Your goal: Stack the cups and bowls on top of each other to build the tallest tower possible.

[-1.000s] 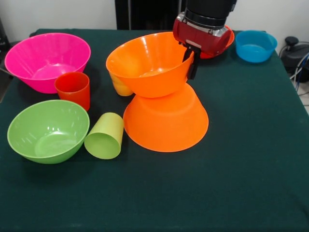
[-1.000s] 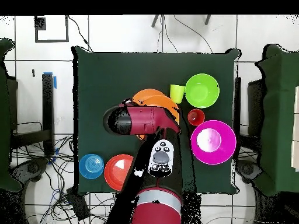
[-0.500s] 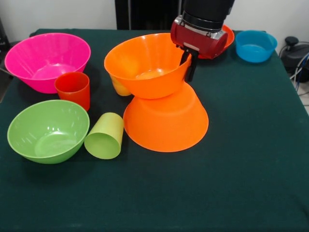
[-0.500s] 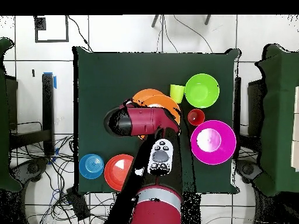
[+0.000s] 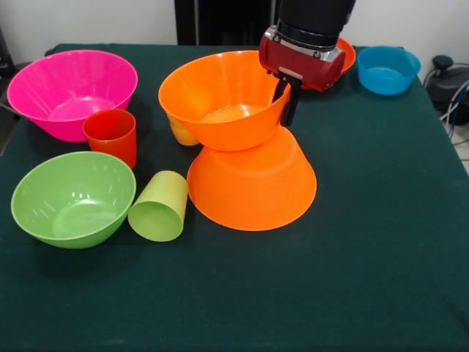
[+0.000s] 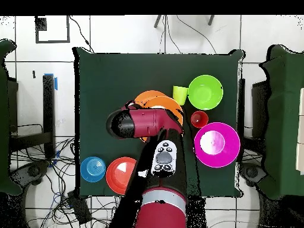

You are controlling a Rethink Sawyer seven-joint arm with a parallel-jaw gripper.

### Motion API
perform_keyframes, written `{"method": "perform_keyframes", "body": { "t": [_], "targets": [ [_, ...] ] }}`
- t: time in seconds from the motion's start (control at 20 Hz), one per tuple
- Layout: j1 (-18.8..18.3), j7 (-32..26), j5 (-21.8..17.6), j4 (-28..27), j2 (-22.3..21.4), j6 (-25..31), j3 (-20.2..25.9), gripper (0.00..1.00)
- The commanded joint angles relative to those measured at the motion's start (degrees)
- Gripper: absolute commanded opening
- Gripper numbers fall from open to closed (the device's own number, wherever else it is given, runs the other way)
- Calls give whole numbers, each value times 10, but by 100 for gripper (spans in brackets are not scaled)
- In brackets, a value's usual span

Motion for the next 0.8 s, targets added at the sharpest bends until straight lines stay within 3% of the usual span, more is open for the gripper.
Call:
{"method": "perform_keyframes", "body": {
  "t": [0.05, 0.35, 0.6, 0.8],
  "targets": [
    [-17, -54, -44, -1, 79, -42, 114, 0],
    [-11, -52, -43, -12, 85, -37, 119, 0],
    [-25, -84, -37, -15, 74, 8, 144, 0],
    [-15, -85, -33, -33, 72, 44, 141, 0]
  ]
}}
